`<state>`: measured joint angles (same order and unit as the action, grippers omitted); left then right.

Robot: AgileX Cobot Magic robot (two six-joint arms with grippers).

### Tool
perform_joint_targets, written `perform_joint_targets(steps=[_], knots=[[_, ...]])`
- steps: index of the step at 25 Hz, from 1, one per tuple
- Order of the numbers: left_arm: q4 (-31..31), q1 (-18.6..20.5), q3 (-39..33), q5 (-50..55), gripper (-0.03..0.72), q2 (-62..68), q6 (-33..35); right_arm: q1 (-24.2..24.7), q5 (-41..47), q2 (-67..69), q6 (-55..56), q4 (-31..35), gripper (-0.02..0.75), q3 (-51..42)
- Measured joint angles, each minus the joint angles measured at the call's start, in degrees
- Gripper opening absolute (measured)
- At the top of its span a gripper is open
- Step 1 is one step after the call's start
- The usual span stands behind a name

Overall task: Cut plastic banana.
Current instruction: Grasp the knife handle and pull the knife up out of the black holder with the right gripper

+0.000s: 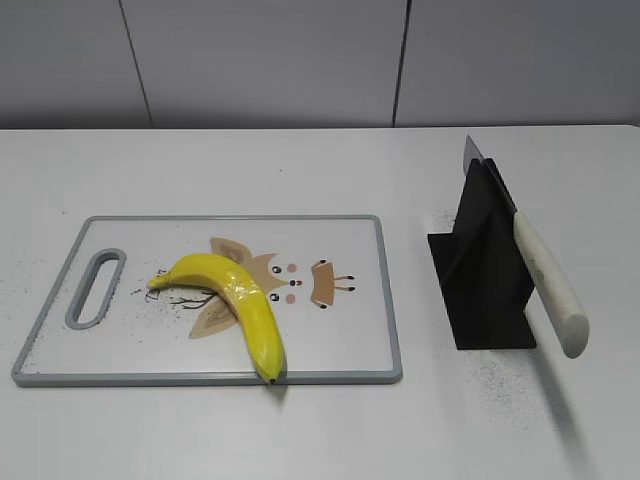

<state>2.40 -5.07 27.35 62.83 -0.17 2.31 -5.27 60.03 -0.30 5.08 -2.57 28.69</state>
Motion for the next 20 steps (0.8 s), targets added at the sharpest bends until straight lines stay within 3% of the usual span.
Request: perform_joint_targets(steps=[10,20], knots=[[0.0,0.0,0.0,0.0,0.587,0.0,0.0,0.0,-0.9,1.9,0.0,-0.6,0.582,2.2],[0.0,0.0,0.0,0.0,0.585,0.0,0.0,0.0,-0.9,26.8,1.1,1.0,0.582,12.7]])
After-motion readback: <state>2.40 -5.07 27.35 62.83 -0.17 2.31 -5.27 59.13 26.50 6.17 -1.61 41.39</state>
